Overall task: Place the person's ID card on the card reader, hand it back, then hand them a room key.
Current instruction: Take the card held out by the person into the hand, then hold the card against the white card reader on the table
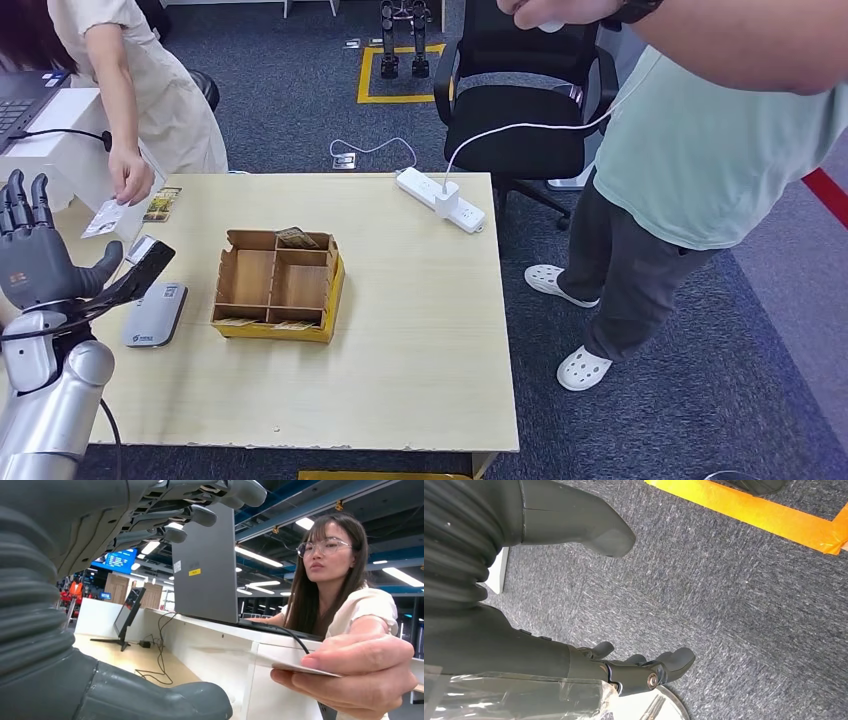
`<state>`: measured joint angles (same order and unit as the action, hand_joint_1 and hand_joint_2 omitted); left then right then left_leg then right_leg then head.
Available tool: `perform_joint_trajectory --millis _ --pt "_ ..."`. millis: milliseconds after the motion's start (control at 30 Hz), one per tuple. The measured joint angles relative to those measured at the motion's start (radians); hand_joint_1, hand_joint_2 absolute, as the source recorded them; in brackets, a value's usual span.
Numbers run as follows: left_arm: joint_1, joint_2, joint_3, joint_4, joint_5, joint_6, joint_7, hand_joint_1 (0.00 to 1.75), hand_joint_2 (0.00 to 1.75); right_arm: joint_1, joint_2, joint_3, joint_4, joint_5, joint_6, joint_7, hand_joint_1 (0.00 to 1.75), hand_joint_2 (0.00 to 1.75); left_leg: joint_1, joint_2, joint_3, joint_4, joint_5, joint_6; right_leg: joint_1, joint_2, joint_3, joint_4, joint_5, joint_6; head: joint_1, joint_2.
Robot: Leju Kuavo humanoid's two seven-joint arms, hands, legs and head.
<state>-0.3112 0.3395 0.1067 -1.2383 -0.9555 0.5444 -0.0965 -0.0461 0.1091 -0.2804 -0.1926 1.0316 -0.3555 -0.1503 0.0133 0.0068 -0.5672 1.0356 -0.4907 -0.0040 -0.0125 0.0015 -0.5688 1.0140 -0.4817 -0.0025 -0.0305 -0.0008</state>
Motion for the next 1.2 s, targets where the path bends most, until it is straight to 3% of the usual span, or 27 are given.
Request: perform_joint_trajectory --millis 133,1200 --pt "-0.007 0.0 -0.004 0.019 -0.003 -0.002 0.0 1.69 1.75 0.001 0.0 0.0 0.0 0.0 0.0 0.0 0.0 1.75 0.0 0.0 0.0 0.0 0.0 0.0 0.0 0.0 0.0 0.0 0.0 0.0 0.0 0.0" --pt "-0.004 0.017 -0.017 0.048 0.002 -0.054 0.0 1.75 1.75 0.001 0.0 -0.001 0.0 0.0 -0.002 -0.01 0.0 1.75 0.0 0.0 0.0 0.0 0.0 0.0 0.0 0.0 0.0 0.0 0.0 0.0 0.0 0.0"
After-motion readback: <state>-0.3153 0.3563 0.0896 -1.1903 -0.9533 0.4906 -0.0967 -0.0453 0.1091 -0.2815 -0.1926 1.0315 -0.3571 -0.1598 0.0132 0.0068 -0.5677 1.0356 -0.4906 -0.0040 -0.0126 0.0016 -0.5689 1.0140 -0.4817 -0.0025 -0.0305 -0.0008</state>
